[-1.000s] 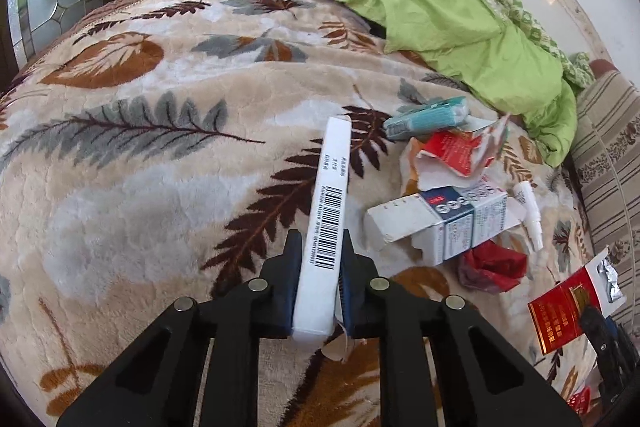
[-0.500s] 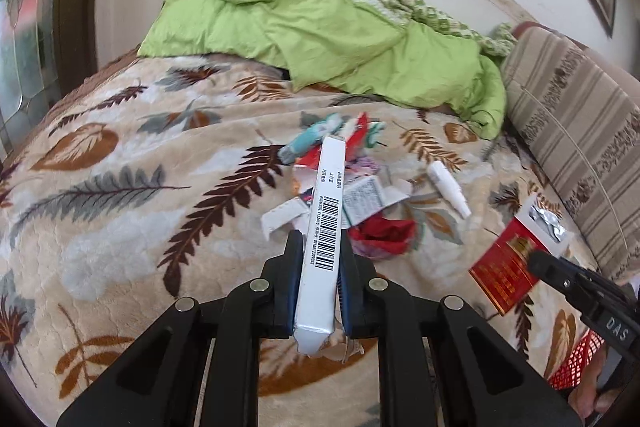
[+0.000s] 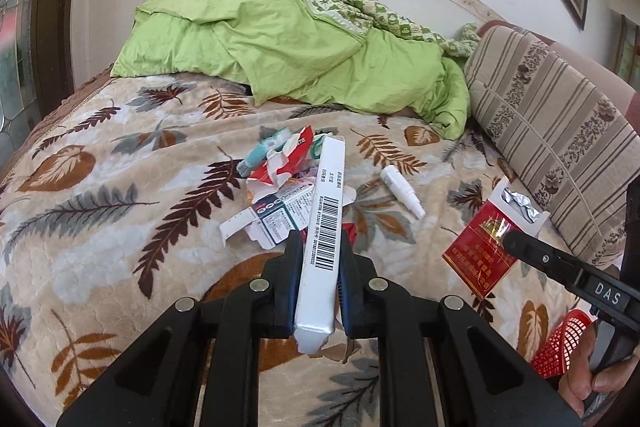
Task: Collect trash
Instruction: 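Carry both items to the red basket and release them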
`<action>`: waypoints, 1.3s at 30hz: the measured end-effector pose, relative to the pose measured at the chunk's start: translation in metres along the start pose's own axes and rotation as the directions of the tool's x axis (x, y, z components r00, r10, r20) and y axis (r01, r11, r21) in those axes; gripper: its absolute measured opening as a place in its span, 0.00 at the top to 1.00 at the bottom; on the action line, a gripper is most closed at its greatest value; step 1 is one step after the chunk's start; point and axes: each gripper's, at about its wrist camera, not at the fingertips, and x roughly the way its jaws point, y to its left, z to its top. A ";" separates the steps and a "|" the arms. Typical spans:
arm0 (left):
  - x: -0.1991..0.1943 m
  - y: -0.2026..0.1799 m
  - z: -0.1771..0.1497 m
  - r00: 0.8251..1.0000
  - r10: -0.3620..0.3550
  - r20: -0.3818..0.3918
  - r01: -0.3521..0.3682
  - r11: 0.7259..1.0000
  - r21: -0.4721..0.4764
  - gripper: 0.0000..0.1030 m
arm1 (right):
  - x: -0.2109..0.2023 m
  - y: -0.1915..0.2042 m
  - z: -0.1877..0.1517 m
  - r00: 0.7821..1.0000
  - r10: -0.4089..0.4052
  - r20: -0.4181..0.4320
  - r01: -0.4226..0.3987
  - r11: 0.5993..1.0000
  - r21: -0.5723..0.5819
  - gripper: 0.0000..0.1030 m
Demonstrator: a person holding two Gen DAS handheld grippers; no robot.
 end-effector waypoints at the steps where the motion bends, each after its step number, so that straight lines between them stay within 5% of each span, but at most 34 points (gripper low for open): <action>1: -0.001 -0.001 0.000 1.000 -0.006 0.000 0.006 1.000 0.001 0.85 | -0.001 -0.001 0.001 1.000 0.004 -0.002 -0.004 1.000 0.011 0.77; 19: -0.012 -0.015 -0.007 0.997 -0.079 -0.001 0.079 0.996 0.036 0.85 | -0.021 -0.008 0.001 0.999 0.001 0.037 -0.003 0.999 0.048 0.77; 27: -0.025 -0.051 -0.025 0.989 -0.147 -0.023 0.149 0.986 0.080 0.85 | -0.050 -0.014 -0.015 0.996 0.019 0.085 -0.025 0.997 0.072 0.77; 39: -0.054 -0.148 -0.063 0.932 -0.346 -0.110 0.362 0.912 0.195 0.85 | -0.147 -0.075 -0.058 0.991 -0.034 0.132 0.007 0.980 0.199 0.77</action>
